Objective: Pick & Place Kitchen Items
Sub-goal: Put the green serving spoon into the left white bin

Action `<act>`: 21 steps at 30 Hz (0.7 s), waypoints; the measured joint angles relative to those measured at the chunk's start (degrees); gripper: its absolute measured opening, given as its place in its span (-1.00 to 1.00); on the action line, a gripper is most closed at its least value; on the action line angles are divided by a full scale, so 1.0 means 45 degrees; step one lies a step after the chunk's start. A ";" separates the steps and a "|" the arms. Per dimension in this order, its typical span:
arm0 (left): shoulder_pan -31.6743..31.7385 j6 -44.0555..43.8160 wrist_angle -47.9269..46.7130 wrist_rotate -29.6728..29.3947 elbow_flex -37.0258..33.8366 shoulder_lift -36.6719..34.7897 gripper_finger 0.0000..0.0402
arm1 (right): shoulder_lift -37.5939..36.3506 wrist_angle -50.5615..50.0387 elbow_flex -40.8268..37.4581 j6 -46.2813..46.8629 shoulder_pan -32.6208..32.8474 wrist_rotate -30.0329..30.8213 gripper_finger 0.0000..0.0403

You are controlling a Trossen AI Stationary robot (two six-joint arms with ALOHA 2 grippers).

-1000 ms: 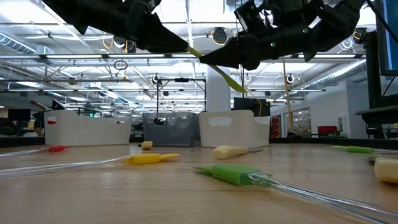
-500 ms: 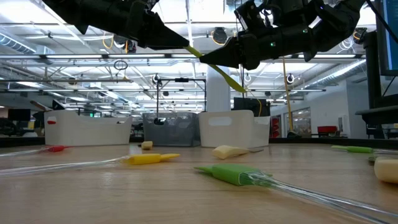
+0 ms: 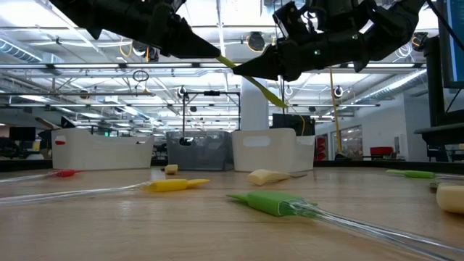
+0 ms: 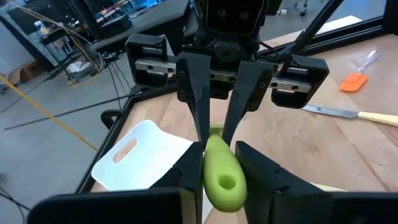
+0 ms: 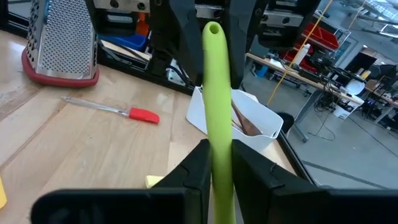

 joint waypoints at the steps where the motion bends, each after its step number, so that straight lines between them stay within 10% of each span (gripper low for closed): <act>1: 0.0000 -0.0008 -0.0110 -0.0037 0.0001 0.0000 -0.66 | 0.0000 -0.0001 0.0000 -0.0001 0.0000 -0.0001 -0.73; 21: -0.1459 -0.1044 -0.3113 -0.3433 -0.0037 -0.1676 -0.67 | 0.0000 -0.0218 -0.0010 -0.0099 0.0010 -0.0039 -0.25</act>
